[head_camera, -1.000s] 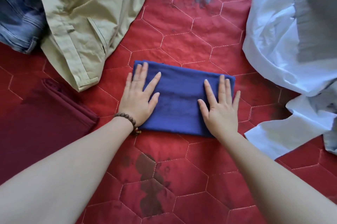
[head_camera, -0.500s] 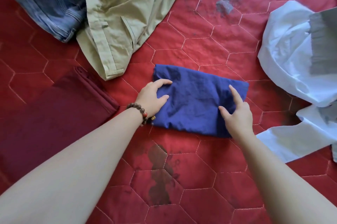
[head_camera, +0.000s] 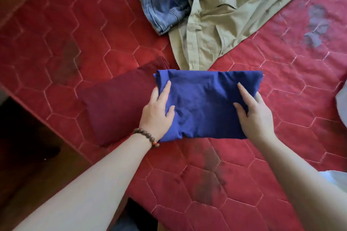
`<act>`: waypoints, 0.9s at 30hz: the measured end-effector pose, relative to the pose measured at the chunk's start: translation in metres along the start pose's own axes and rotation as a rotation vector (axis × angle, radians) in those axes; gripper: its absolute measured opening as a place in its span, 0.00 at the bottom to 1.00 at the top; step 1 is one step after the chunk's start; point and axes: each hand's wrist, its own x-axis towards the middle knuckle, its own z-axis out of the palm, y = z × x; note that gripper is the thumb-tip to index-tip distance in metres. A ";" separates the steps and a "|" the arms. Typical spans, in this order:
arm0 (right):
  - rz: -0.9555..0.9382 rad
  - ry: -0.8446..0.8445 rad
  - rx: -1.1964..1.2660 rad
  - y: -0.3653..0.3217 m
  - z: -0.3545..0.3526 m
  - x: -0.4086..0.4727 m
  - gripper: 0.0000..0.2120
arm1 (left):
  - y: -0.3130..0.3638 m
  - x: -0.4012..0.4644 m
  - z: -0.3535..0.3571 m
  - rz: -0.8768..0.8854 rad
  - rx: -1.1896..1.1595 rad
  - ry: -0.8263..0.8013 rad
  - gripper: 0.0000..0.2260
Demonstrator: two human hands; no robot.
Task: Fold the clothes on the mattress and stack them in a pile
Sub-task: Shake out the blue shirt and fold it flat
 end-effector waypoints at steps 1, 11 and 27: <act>-0.040 -0.025 -0.006 -0.018 0.010 0.007 0.27 | -0.015 -0.002 -0.013 -0.036 0.011 0.027 0.31; -0.333 -0.217 -0.162 -0.143 0.113 0.057 0.26 | -0.143 -0.016 -0.084 -0.320 0.047 0.110 0.34; -0.318 -0.002 -0.409 -0.167 0.142 0.067 0.28 | -0.182 -0.021 -0.094 -0.371 0.265 0.189 0.34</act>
